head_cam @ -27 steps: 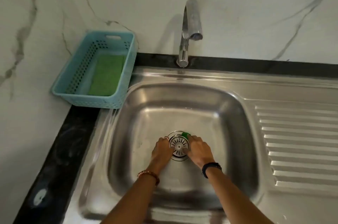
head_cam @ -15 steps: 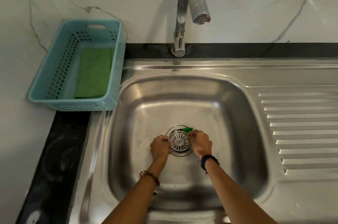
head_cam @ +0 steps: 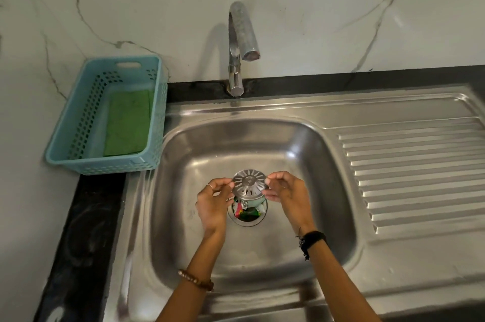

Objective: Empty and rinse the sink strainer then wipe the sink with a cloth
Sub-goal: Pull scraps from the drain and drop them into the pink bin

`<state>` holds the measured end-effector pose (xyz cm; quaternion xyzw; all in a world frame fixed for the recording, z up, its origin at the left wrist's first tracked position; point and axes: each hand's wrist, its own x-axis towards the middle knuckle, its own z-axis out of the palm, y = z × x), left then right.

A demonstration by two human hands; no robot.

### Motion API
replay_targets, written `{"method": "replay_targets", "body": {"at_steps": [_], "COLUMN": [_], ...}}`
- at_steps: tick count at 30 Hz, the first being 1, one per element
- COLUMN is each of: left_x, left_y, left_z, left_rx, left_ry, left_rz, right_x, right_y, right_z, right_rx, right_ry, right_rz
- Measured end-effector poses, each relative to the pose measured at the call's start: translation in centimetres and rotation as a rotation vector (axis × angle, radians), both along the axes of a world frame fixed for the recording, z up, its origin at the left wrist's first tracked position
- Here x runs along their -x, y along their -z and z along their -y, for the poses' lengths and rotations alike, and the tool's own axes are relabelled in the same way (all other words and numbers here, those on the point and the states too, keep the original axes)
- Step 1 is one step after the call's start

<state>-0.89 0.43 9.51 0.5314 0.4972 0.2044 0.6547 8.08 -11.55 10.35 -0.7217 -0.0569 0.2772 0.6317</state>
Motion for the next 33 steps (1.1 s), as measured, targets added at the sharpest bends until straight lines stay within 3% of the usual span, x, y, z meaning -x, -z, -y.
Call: {"method": "replay_targets", "body": {"at_steps": [2, 7, 15, 18, 23, 28, 33], "left_x": [-0.5, -1.6, -3.9, -6.0, -11.2, -16.5, -20.4], "left_y": [-0.3, -0.4, -1.6, -2.5, -4.2, -4.7, -3.8], "left_z": [0.2, -0.2, 1.7, 3.6, 7.7, 10.3, 11.7], "left_rx": [-0.112, -0.217, -0.364, -0.261, 0.159, 0.302, 0.222], "left_ry": [0.028, 0.014, -0.021, -0.091, 0.021, 0.217, 0.326], "left_rz": [-0.059, -0.145, -0.122, 0.035, 0.341, 0.245, 0.11], "right_x": [-0.2, -1.5, -4.6, -6.5, -11.0, -15.7, -18.9], "right_y": [-0.1, -0.1, -1.5, -2.8, -4.7, -4.1, -2.7], "right_z": [0.2, -0.1, 1.9, 4.2, 9.1, 14.1, 15.8], "right_rx": [-0.007, 0.201, -0.099, -0.186, -0.062, 0.083, 0.224], "right_ry": [-0.071, -0.415, -0.186, -0.183, -0.056, -0.125, -0.319], "right_rz": [-0.011, -0.148, -0.34, -0.221, 0.137, 0.393, 0.417]}}
